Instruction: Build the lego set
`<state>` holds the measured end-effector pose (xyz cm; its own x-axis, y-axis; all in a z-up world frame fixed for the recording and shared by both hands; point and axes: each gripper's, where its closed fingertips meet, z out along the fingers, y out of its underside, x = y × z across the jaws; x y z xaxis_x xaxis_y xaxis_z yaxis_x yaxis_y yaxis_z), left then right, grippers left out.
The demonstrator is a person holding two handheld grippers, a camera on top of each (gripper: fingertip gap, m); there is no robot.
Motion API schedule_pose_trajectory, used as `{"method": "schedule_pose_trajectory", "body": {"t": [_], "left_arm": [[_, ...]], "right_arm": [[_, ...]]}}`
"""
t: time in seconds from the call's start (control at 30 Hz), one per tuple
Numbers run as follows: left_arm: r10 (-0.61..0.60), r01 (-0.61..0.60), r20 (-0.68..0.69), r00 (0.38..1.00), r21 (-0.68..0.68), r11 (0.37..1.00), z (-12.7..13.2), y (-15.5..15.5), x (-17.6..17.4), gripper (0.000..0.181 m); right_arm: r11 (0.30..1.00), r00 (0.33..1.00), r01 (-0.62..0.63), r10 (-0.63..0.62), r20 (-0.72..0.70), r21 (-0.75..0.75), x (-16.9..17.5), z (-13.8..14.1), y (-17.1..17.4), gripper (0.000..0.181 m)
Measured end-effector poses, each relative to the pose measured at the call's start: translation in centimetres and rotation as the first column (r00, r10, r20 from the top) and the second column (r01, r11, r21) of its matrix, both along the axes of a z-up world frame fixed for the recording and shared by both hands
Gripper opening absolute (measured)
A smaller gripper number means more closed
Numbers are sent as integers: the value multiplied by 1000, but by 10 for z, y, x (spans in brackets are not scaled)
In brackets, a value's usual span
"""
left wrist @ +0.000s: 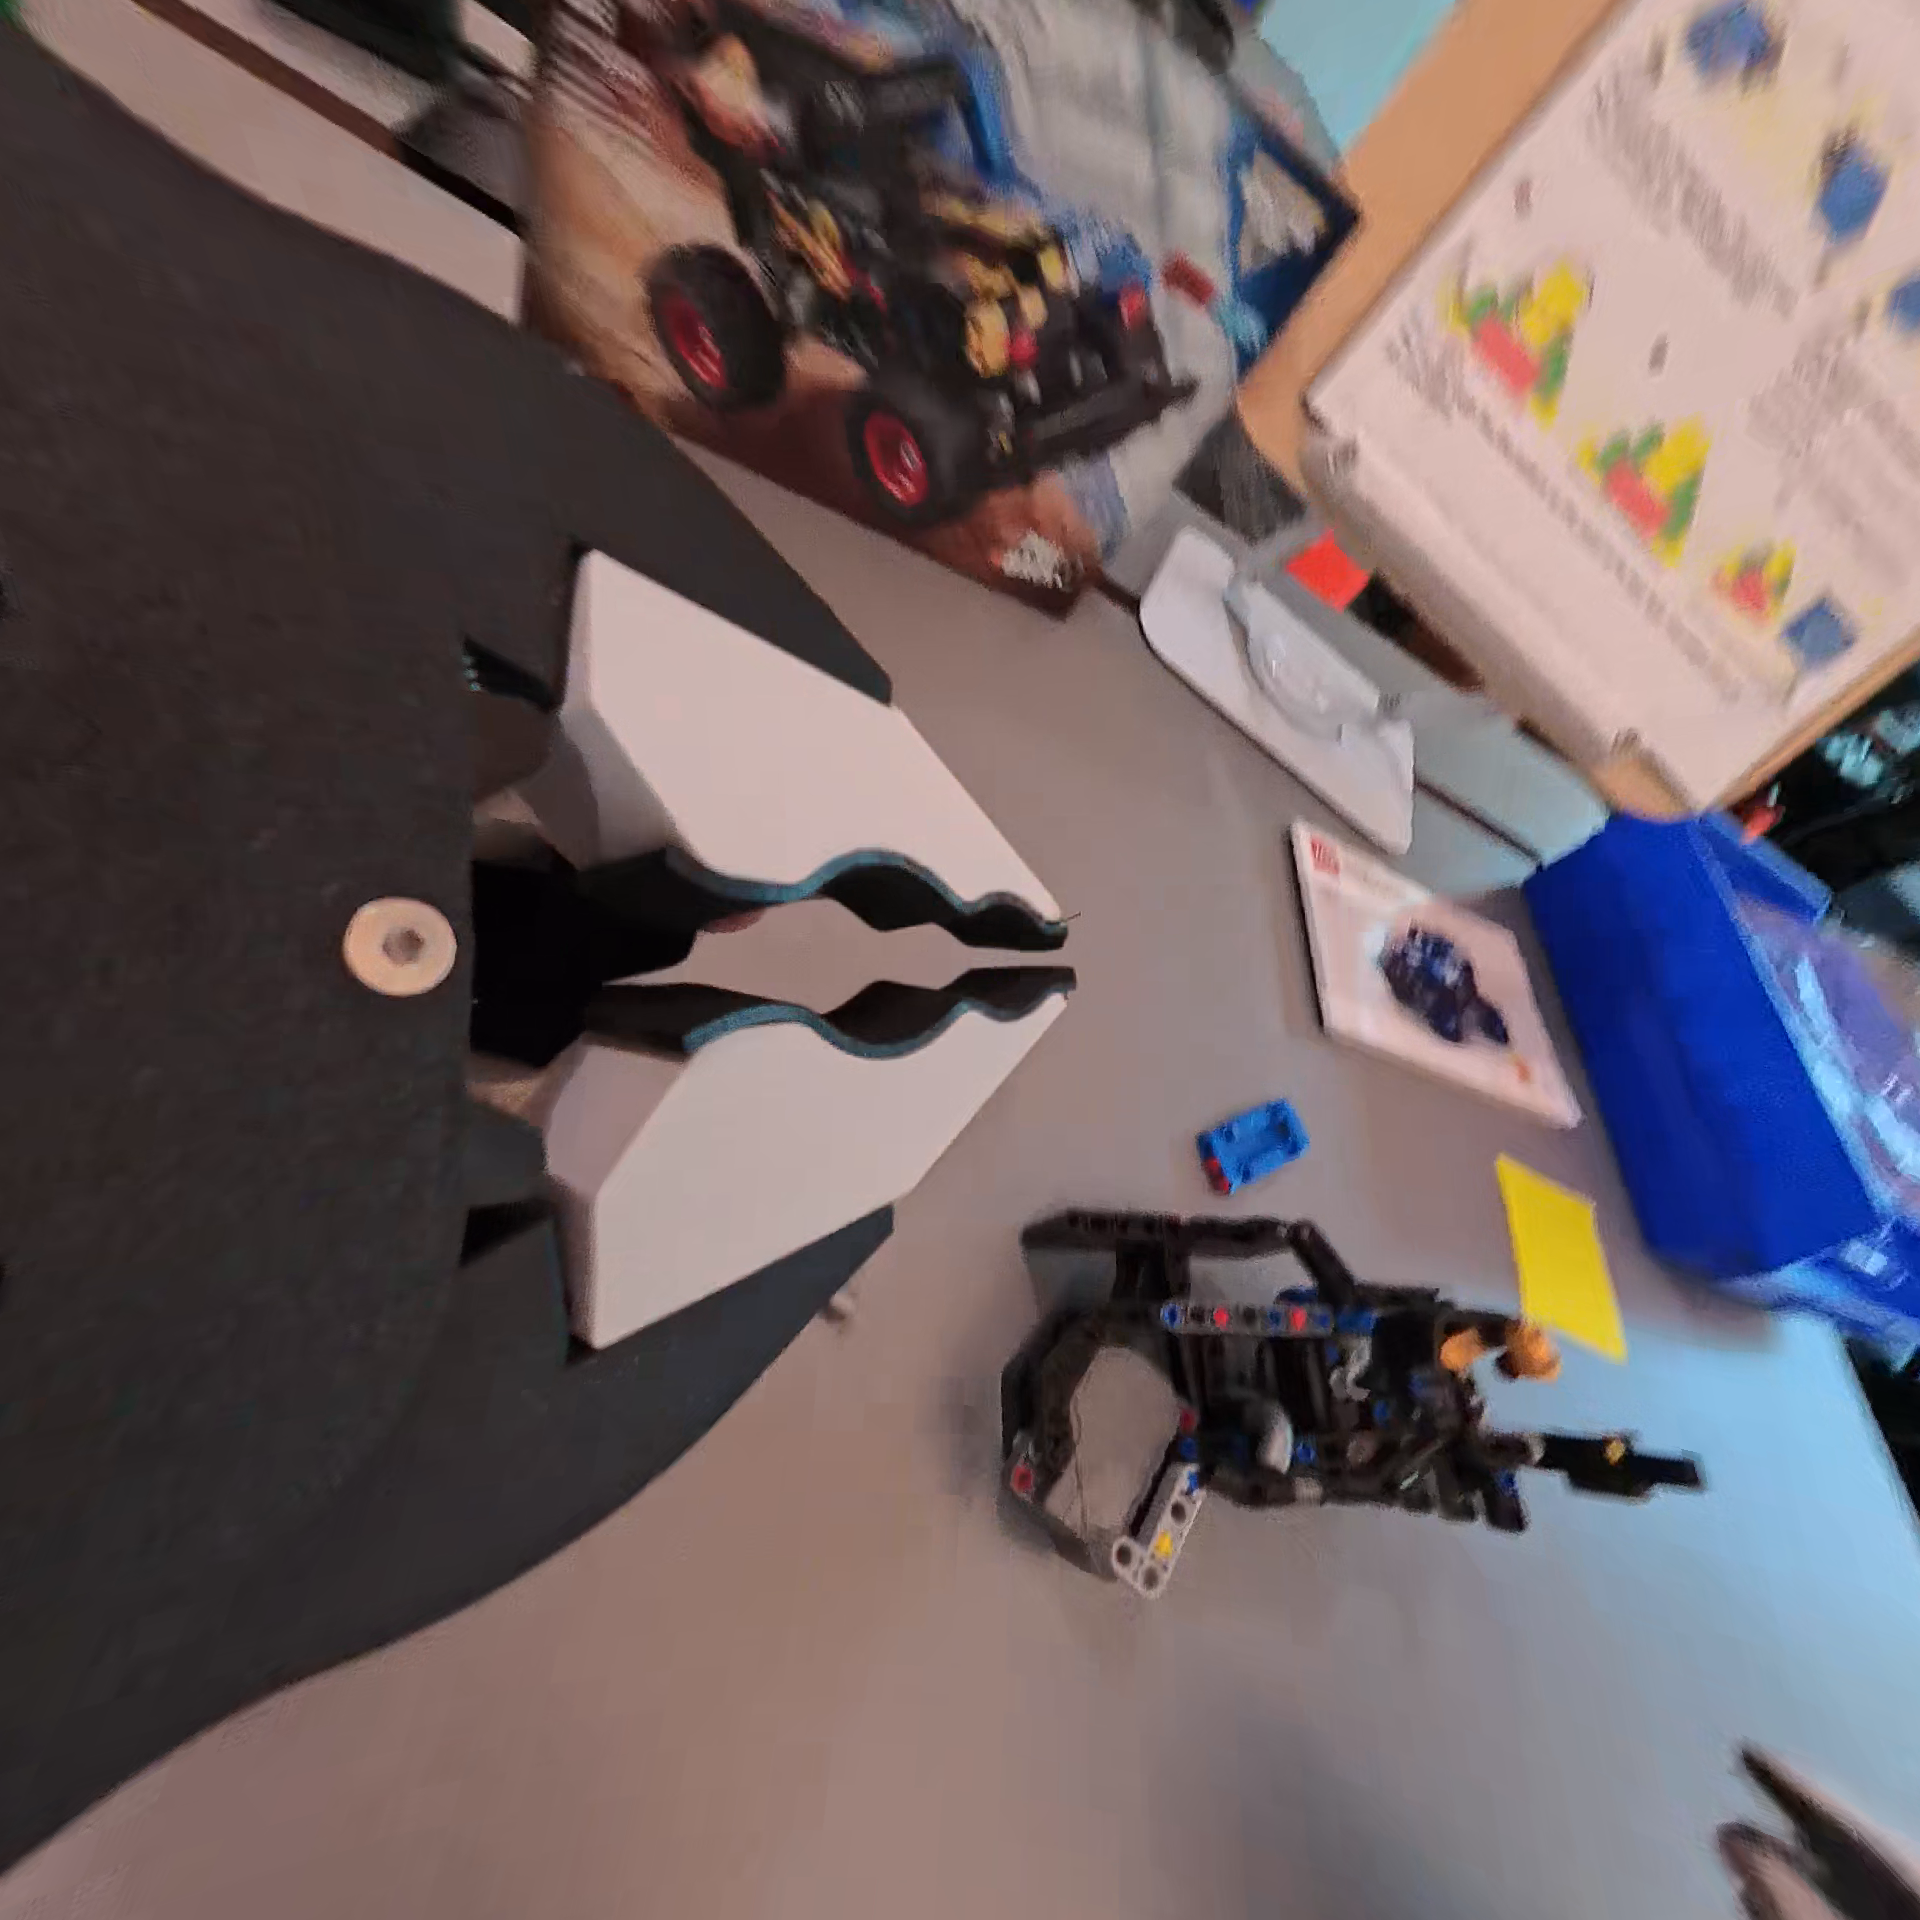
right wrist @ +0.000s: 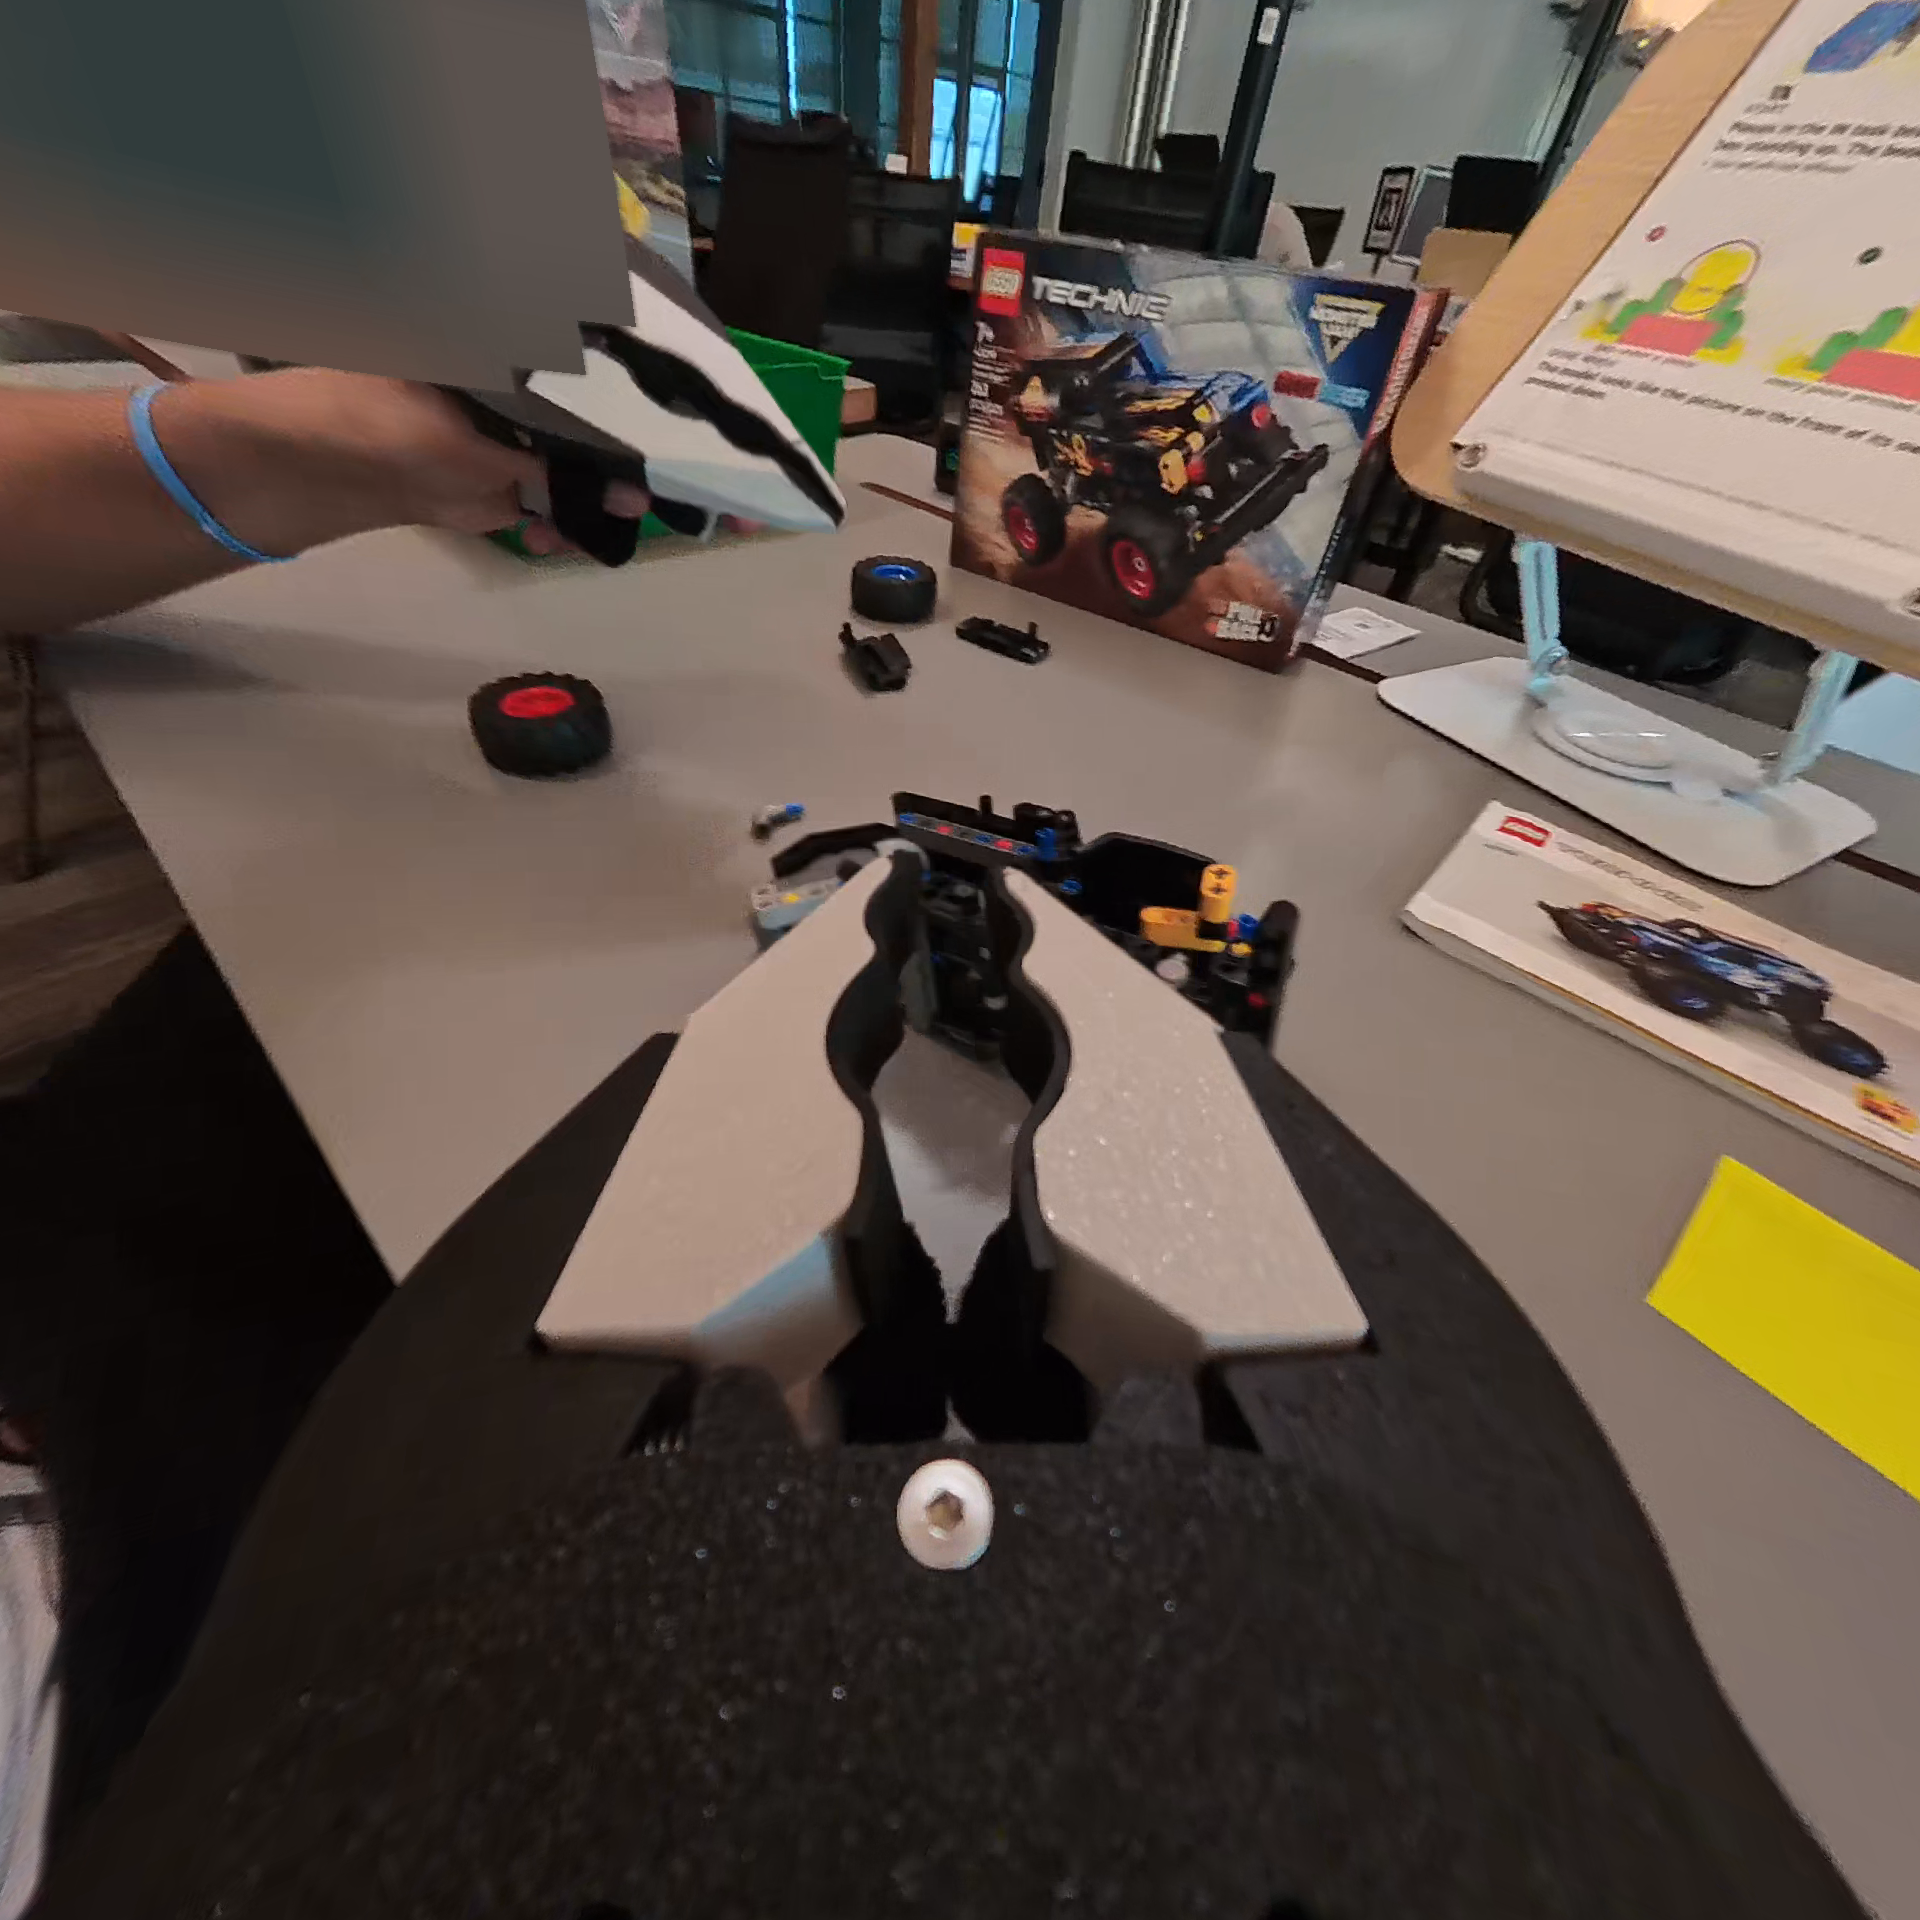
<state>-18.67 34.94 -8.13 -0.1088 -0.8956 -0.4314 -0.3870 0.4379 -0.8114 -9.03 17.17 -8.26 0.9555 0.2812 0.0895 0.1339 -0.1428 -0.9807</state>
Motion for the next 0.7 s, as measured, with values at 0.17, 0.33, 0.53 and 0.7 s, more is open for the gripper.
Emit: {"method": "schedule_pose_trajectory", "body": {"t": [0.17,0.33,0.53,0.7], "left_arm": [[-106,103,-105,989,-40,994,-39,7,19,8],[-129,118,-32,991,-238,964,-54,11,6,10],[-157,166,59,986,-187,968,-33,-2,5,0],[-189,202,130,973,-88,975,-17,-32,4,0]], "right_arm": [[997,996,77,-78,47,23,41,-5,14,13],[979,977,161,-141,-157,124,79,7,19,16],[960,975,171,-133,-177,221,86,14,12,12],[967,981,154,-125,-151,204,80,10,13,11]]}}
